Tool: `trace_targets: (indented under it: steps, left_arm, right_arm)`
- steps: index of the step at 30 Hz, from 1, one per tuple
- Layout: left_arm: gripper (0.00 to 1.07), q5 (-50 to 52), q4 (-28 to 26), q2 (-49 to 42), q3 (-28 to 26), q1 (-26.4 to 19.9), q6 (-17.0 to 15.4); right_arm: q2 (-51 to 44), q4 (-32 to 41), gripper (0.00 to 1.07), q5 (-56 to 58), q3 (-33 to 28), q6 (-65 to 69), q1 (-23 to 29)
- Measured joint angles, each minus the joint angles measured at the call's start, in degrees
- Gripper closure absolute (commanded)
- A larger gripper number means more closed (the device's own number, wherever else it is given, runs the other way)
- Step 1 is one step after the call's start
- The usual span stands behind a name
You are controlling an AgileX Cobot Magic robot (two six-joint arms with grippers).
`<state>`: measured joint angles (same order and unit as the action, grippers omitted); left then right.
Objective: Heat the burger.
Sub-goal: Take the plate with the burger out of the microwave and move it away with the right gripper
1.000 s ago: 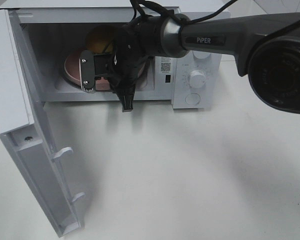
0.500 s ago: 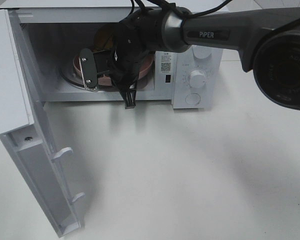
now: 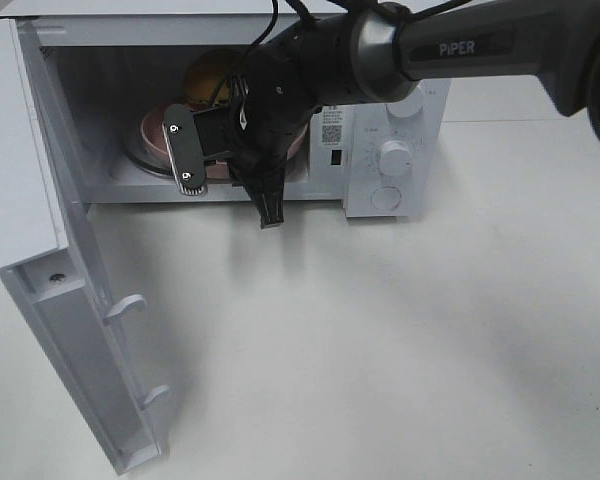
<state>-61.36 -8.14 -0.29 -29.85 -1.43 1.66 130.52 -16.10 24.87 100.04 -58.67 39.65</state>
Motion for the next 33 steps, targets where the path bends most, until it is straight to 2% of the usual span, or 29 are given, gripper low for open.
trace_targets:
  steps: [2,5,7,13,15,18,20,33]
  left_arm:
    - [0.09,0.0,0.0,0.0,0.0,0.0,0.0]
    - [0.09,0.0,0.0,0.0,0.0,0.0,0.0]
    - [0.09,0.0,0.0,0.0,0.0,0.0,0.0]
    - [0.09,0.0,0.0,0.0,0.0,0.0,0.0]
    - [0.09,0.0,0.0,0.0,0.0,0.0,0.0]
    - [0.09,0.0,0.0,0.0,0.0,0.0,0.0]
    - [0.09,0.0,0.0,0.0,0.0,0.0,0.0]
    - [0.09,0.0,0.0,0.0,0.0,0.0,0.0]
  right_arm:
    - [-3.2,-0.7,1.07,-5.0,-4.8,0.0,0.0]
    - [-3.8,-0.7,1.07,-5.8,-5.6,0.0,0.0]
    - [-6.0,-0.9,1.07,-8.1,-9.3,0.0,0.0]
    - [-7.5,-1.3,1.07,-8.9,-12.4,-0.6,0.1]
    - [-8.8,-2.1,1.07,-10.9,-15.5,-1.1,0.2]
    - [-9.2,-2.1,1.07,-11.6,-16.3,-1.3,0.2]
    - [-11.3,-2.2,1.07,-15.5,-20.3,-1.3,0.2]
    - [-18.9,-3.3,1.07,-22.6,-33.4,-3.4,0.7]
